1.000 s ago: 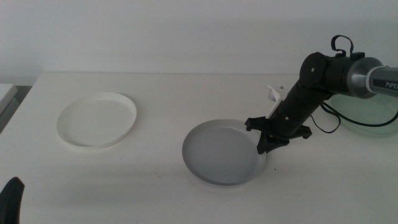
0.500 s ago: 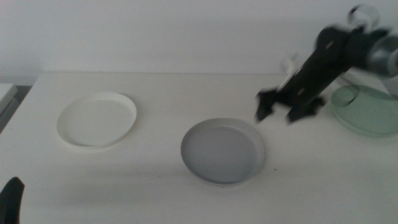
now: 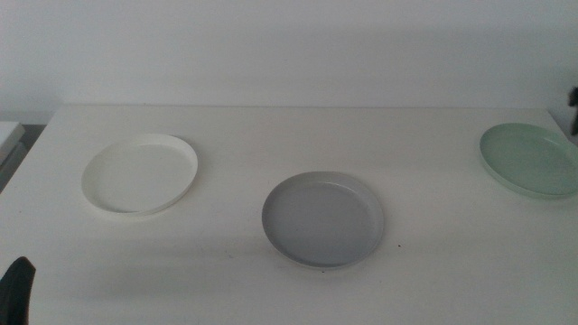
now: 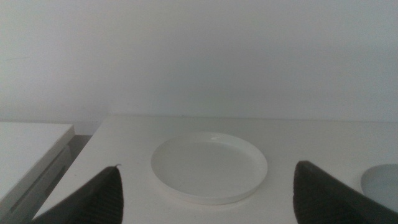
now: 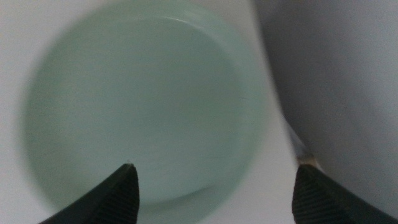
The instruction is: Stack the three bowls on top of each other.
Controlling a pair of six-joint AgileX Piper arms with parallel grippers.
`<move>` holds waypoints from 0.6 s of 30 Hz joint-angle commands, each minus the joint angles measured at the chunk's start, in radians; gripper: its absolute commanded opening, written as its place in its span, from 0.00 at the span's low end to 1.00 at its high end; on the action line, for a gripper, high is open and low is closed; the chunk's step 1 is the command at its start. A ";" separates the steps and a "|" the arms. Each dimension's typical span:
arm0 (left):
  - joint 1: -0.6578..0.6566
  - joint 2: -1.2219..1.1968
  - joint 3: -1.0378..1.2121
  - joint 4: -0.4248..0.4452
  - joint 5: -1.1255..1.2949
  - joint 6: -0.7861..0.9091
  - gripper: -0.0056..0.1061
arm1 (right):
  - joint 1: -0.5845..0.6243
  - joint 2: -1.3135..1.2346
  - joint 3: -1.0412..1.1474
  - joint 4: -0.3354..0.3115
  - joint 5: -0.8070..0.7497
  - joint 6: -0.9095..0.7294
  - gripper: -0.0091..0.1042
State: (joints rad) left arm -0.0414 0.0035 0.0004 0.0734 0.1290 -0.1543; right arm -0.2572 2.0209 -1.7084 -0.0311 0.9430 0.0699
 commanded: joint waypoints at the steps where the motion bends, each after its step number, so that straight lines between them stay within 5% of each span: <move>1: 0.002 -0.004 0.000 0.001 -0.014 0.000 0.89 | -0.047 0.029 0.000 -0.007 -0.029 0.009 0.62; 18: 0.002 -0.004 0.000 0.001 -0.014 -0.001 0.89 | -0.082 0.200 0.000 0.031 -0.208 0.013 0.50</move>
State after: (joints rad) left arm -0.0414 0.0035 0.0004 0.0734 0.1290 -0.1543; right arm -0.3369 2.2183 -1.7084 0.0000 0.7571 0.0822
